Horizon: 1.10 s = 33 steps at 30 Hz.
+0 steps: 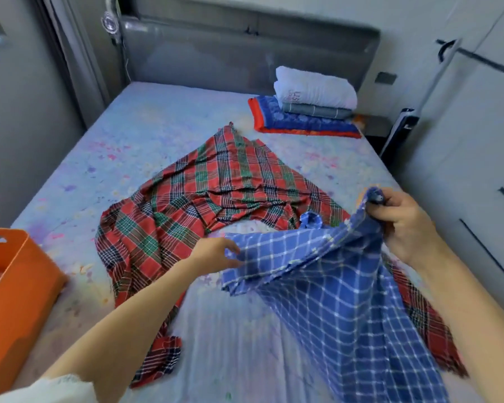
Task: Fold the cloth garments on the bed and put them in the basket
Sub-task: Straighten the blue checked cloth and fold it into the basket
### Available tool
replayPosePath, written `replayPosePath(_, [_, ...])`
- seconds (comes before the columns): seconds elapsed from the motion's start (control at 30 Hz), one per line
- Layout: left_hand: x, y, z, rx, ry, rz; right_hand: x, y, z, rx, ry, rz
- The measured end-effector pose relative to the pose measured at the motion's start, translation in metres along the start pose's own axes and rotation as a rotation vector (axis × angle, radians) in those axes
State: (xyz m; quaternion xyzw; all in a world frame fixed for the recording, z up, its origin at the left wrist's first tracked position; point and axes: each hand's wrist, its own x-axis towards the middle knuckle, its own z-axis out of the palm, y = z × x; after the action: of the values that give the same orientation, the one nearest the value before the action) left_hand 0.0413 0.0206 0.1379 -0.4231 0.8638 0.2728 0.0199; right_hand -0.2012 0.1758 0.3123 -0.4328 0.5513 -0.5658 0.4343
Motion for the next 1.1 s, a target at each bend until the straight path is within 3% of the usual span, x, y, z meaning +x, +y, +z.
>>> replayPosePath(0.13, [-0.011,0.068,0.009,-0.544,0.090,0.022,0.026,-0.026,-0.020,0.060,0.158,-0.092])
replayPosePath(0.23, [-0.020,0.135,-0.006,-0.720,0.169,0.141,0.035,-0.056,-0.023,0.058,0.166,-0.144])
replayPosePath(0.47, [-0.013,0.196,-0.071,-0.659,0.388,0.338,0.039,-0.142,-0.032,0.165,0.163,-0.306])
replayPosePath(0.6, [-0.008,0.212,-0.087,-0.173,0.536,0.387,0.042,-0.187,-0.037,0.262,0.223,-0.389])
replayPosePath(0.7, [0.000,0.220,-0.099,-0.125,0.598,0.381,0.042,-0.209,-0.040,0.320,0.270,-0.445])
replayPosePath(0.87, [0.007,0.206,-0.127,-0.485,0.338,0.436,0.043,-0.234,-0.054,0.412,0.372,-0.492])
replayPosePath(1.1, [0.017,0.156,-0.132,-0.485,0.155,0.325,0.052,-0.254,-0.064,0.472,0.466,-0.556])
